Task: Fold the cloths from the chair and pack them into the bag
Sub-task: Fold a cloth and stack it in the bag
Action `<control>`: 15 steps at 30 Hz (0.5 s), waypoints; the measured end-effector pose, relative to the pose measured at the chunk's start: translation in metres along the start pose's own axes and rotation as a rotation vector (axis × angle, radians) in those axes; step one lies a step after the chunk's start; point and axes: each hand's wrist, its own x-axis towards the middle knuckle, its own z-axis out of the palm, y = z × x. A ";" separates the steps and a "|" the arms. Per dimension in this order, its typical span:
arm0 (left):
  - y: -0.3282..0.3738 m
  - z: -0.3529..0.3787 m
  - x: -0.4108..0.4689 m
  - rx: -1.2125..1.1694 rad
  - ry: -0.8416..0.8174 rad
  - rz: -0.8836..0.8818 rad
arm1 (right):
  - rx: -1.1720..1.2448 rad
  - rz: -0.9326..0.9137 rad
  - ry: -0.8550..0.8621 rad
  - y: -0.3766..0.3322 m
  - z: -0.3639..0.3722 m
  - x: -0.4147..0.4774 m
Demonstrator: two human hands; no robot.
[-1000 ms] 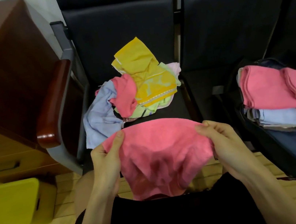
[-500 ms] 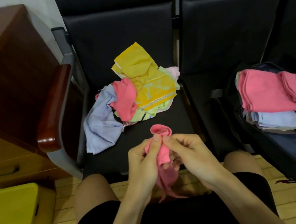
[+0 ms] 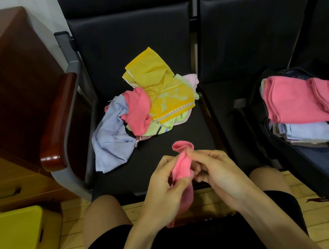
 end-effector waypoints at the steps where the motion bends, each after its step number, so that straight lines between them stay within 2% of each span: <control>1: 0.000 0.000 0.001 0.019 0.008 0.001 | -0.007 0.001 0.002 0.000 0.000 0.000; 6: 0.002 -0.002 0.004 -0.034 0.045 -0.059 | -0.041 -0.091 0.032 0.005 -0.008 0.002; 10: 0.020 -0.015 0.012 -0.206 -0.045 -0.168 | -0.089 -0.143 0.138 0.015 -0.035 0.017; 12: 0.029 -0.022 0.017 -0.282 -0.117 -0.187 | -0.049 -0.088 0.051 0.018 -0.046 0.024; 15: 0.038 -0.029 0.024 -0.373 -0.205 -0.169 | 0.069 0.042 -0.233 0.020 -0.052 0.028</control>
